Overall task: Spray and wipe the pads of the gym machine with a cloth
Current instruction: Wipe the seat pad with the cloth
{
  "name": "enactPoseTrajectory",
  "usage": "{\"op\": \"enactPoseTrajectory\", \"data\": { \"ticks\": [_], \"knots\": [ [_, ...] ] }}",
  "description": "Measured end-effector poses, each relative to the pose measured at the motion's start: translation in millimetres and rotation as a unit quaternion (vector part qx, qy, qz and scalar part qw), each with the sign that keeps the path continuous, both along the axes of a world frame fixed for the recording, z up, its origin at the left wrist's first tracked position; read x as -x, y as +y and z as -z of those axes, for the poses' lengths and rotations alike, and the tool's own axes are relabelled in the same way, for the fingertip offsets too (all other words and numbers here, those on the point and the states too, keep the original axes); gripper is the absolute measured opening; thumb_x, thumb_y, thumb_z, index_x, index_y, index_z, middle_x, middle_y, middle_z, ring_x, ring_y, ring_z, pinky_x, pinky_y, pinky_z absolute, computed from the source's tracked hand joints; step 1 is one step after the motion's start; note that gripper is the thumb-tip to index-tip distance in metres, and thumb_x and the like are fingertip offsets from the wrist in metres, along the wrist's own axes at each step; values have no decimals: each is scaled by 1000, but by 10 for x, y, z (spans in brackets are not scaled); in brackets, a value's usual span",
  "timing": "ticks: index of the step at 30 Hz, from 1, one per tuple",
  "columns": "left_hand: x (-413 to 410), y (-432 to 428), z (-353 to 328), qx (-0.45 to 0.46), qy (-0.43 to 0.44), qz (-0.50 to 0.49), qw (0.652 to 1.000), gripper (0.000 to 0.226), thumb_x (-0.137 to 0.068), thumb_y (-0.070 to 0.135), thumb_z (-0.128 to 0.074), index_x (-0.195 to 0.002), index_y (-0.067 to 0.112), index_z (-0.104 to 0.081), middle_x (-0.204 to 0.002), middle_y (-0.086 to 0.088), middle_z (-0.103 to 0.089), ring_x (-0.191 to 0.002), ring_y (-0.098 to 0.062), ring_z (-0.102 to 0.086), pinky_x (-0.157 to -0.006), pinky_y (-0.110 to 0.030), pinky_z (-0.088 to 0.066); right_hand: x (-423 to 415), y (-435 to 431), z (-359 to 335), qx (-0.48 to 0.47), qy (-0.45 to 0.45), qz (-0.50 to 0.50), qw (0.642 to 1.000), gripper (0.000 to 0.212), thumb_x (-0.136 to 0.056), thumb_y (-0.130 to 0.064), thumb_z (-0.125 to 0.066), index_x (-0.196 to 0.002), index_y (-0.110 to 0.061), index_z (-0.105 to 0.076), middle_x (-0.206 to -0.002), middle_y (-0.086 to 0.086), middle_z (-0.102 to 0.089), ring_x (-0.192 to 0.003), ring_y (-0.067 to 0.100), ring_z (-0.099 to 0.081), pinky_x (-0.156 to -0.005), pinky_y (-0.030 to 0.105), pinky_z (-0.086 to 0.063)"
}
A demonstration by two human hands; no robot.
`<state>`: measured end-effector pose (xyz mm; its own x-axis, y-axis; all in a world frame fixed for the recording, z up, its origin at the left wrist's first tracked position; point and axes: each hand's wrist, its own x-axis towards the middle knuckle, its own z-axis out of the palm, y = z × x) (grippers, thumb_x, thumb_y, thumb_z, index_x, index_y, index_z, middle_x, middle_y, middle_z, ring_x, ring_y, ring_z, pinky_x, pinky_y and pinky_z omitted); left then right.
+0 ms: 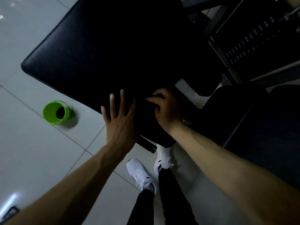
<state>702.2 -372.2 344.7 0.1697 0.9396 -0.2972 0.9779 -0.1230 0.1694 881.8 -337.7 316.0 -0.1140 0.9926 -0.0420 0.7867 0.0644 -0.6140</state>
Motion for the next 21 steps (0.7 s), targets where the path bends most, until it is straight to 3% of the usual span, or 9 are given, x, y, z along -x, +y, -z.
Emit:
{"op": "enactPoseTrajectory", "data": {
  "ticks": [3,5,9,10,13,14,17,21],
  "knots": [
    [-27,-42,59,8,3,6,1000,116,-83,40,-82,-164,33,0,-169,-6,24,-151,-39,29,-120,-68,9,-18,167,28,-19,0,6,1000,36,-88,3,-59,-114,-13,-77,-125,14,-60,-117,32,-58,-98,35,-52],
    [2,-26,73,6,1,7,1000,116,-83,41,-82,-164,33,1,-169,-6,23,-151,-39,29,-120,-68,9,-169,-178,100,-10,-31,7,999,38,-83,8,-61,-110,-15,-78,-123,12,-61,-115,32,-60,-92,39,-56],
    [10,-34,95,4,7,18,1000,114,-84,39,-82,-164,33,0,-169,-7,23,-151,-42,27,-119,-71,6,-455,-915,198,63,-19,108,992,46,-67,19,-67,-98,-12,-80,-111,9,-66,-104,31,-63,-85,45,-58],
    [-14,-44,95,5,12,19,1000,115,-84,37,-83,-164,33,0,-169,-7,24,-151,-42,28,-119,-72,6,-423,-932,182,66,-13,133,989,46,-66,20,-67,-96,-12,-80,-110,9,-66,-103,31,-64,-86,41,-58],
    [-50,-51,105,3,29,18,999,119,-80,31,-85,-164,33,-1,-168,-8,26,-150,-43,29,-119,-72,6,-149,-599,124,56,13,162,985,39,-77,16,-66,-100,-11,-80,-120,10,-63,-111,27,-62,-90,12,-45],
    [-44,-54,115,2,33,19,999,120,-79,30,-86,-164,32,-2,-168,-8,26,-151,-43,28,-119,-71,5,-23,-440,80,53,23,156,986,35,-83,12,-65,-104,-12,-79,-126,10,-61,-117,25,-59,-93,12,-44],
    [6,-54,147,-11,40,24,999,123,-74,31,-90,-164,32,-5,-169,-8,22,-152,-42,24,-120,-70,4,168,-159,35,9,40,107,993,30,-88,7,-64,-108,-10,-77,-130,13,-60,-122,29,-57,-98,32,-53],
    [35,-52,150,-19,27,30,999,119,-79,32,-87,-164,32,-4,-169,-8,21,-152,-42,24,-120,-70,5,-119,-724,153,35,-3,144,989,46,-77,17,-67,-110,-14,-77,-128,10,-62,-120,29,-60,-95,34,-56]
  ]
}}
